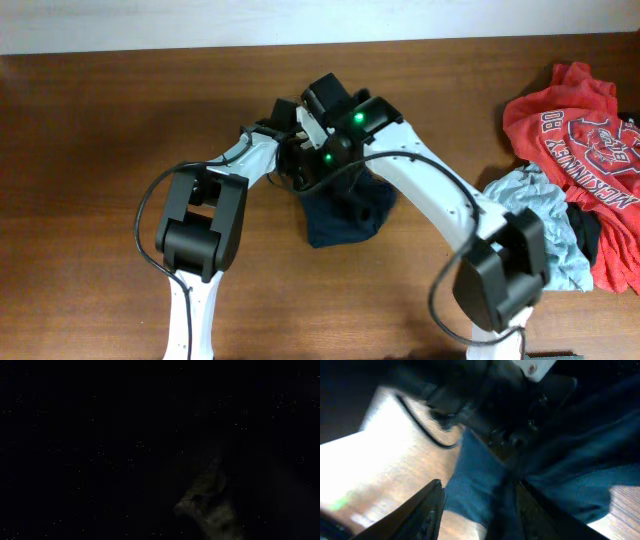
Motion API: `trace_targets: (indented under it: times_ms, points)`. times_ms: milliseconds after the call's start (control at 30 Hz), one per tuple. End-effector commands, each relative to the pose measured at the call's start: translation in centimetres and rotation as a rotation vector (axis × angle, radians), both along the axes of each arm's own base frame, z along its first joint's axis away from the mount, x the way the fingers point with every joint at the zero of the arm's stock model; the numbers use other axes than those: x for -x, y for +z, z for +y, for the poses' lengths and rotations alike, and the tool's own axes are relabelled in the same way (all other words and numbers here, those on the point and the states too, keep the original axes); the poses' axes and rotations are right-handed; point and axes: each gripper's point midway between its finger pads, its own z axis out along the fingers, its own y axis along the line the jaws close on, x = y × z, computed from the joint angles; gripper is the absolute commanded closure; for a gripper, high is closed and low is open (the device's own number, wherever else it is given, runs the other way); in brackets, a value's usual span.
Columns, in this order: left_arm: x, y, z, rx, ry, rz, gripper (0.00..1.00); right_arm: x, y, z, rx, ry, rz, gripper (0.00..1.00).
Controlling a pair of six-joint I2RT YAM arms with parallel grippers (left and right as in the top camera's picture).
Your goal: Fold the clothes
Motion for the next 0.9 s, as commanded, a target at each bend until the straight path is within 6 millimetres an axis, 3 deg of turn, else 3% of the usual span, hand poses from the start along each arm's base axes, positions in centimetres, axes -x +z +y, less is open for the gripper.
trace_targets:
  times_ms: [0,67,100,200,233,267,367,433,467,500,633,700,733,767,867]
  points:
    - [1.1,-2.5,0.1,-0.066,-0.003,0.034,0.97,0.2,5.2,-1.4,-0.056,-0.014,-0.097,0.51]
    - [1.1,-2.5,0.1,-0.066,-0.003,0.034,0.96,-0.1,6.5,-2.7,-0.067,-0.043,-0.118,0.51]
    - [1.1,-2.5,0.1,-0.066,-0.003,0.034,0.96,-0.4,7.2,-4.2,-0.068,-0.078,-0.124,0.51]
    - [1.1,-2.5,0.1,-0.066,-0.003,0.034,0.97,-1.2,7.1,-7.3,-0.047,-0.150,-0.102,0.59]
    - [1.1,-2.5,0.1,-0.066,-0.003,0.034,0.97,-1.8,6.5,-9.5,-0.030,-0.203,-0.076,0.73]
    - [1.1,-2.5,0.1,-0.066,-0.003,0.034,0.96,-2.4,5.7,-12.0,-0.012,-0.266,-0.041,0.80]
    - [1.1,-2.5,0.1,-0.064,-0.006,0.030,0.94,-3.5,3.5,-16.5,-0.013,-0.369,0.051,0.85]
    - [1.0,-2.2,0.0,-0.049,-0.027,0.007,0.92,-3.5,2.8,-17.1,-0.038,-0.361,0.087,0.82]
    - [0.8,-1.5,-0.2,-0.022,-0.055,-0.028,0.92,-3.2,2.2,-17.6,-0.078,-0.337,0.133,0.66]
    - [0.5,-0.9,-0.1,-0.017,-0.063,-0.052,0.92,-3.1,1.9,-18.0,-0.080,-0.336,0.144,0.60]
    - [-0.8,3.3,0.7,-0.059,-0.074,-0.204,0.85,-3.1,1.8,-18.4,-0.076,-0.344,0.152,0.43]
    - [-1.4,5.5,1.8,-0.131,-0.073,-0.297,0.82,-3.0,1.8,-18.3,-0.075,-0.341,0.155,0.41]
    - [-1.8,6.8,3.0,-0.207,-0.063,-0.353,0.77,-2.9,1.7,-18.1,-0.074,-0.336,0.157,0.39]
    - [-2.0,8.1,4.6,-0.305,-0.037,-0.395,0.66,-2.8,1.7,-17.7,-0.073,-0.327,0.159,0.38]
    - [-2.3,8.9,7.4,-0.452,0.008,-0.424,0.43,-2.5,1.2,-16.9,-0.064,-0.305,0.167,0.37]
